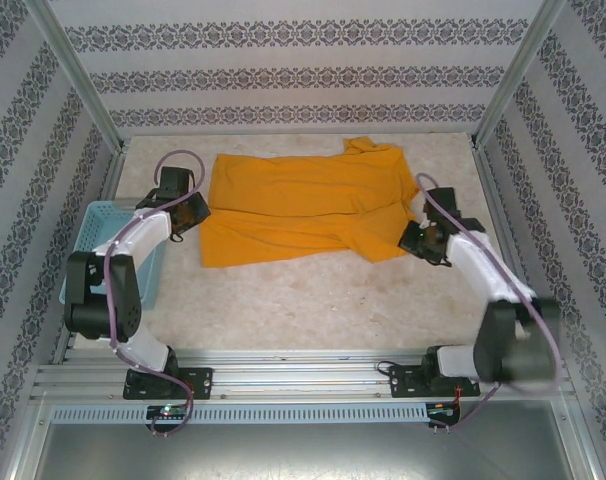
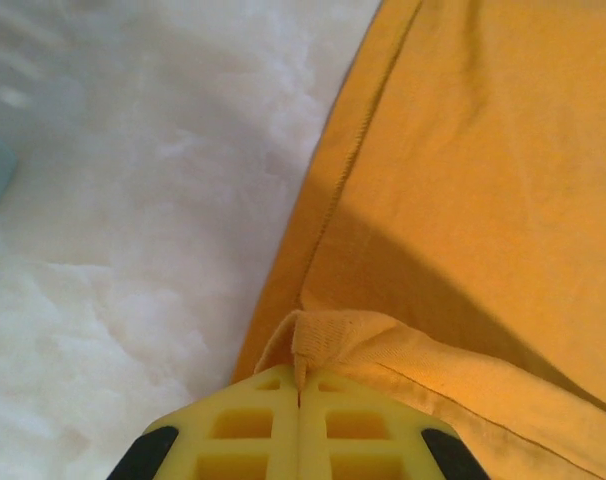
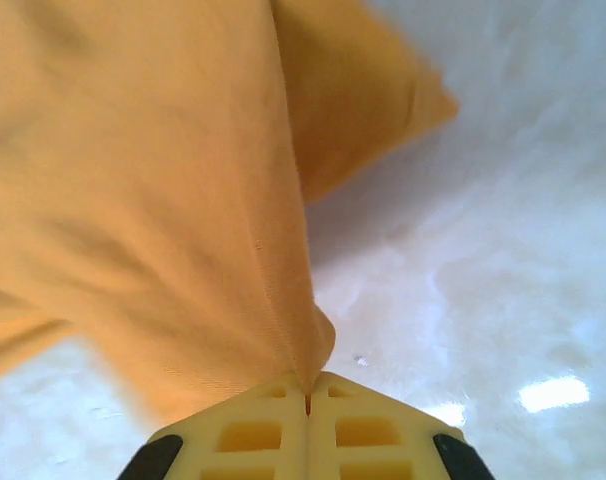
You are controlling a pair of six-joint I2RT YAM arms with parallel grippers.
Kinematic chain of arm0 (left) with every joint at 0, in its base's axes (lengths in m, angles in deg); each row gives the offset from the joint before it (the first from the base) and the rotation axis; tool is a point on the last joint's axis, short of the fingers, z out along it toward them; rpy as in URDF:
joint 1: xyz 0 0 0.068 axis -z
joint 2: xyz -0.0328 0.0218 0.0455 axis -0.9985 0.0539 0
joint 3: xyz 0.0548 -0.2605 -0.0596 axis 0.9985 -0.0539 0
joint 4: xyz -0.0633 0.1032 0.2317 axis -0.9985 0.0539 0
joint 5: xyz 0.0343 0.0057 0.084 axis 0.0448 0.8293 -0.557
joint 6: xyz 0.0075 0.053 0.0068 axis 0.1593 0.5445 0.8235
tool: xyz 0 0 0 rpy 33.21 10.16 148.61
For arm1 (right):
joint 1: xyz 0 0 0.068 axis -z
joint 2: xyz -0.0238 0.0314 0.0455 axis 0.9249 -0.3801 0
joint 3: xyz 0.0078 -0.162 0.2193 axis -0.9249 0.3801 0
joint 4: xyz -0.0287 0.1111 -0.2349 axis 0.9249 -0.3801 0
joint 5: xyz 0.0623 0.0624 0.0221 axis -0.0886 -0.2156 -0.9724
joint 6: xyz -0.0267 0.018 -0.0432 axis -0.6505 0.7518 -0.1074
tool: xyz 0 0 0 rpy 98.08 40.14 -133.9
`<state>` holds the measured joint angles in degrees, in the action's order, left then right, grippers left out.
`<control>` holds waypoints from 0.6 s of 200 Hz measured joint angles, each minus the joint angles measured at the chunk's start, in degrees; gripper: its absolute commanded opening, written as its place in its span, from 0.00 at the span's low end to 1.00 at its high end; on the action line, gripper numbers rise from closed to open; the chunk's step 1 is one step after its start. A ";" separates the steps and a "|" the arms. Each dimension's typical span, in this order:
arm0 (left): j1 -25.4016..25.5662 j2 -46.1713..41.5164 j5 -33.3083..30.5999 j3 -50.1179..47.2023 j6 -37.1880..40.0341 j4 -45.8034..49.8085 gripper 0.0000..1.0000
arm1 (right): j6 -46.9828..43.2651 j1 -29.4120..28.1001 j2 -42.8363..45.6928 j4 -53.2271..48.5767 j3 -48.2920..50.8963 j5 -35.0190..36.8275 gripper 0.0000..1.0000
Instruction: Fold the inside-out t-shirt
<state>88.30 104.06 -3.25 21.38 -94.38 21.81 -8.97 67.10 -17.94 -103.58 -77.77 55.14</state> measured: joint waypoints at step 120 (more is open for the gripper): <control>0.00 -43.39 -1.92 5.09 -0.42 1.79 0.00 | -0.96 9.97 24.22 -21.31 -44.39 0.72 0.00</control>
<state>88.30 60.67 -5.17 26.47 -94.80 23.60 -9.93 77.07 6.28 -124.89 -122.16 55.86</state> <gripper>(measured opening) 0.049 0.060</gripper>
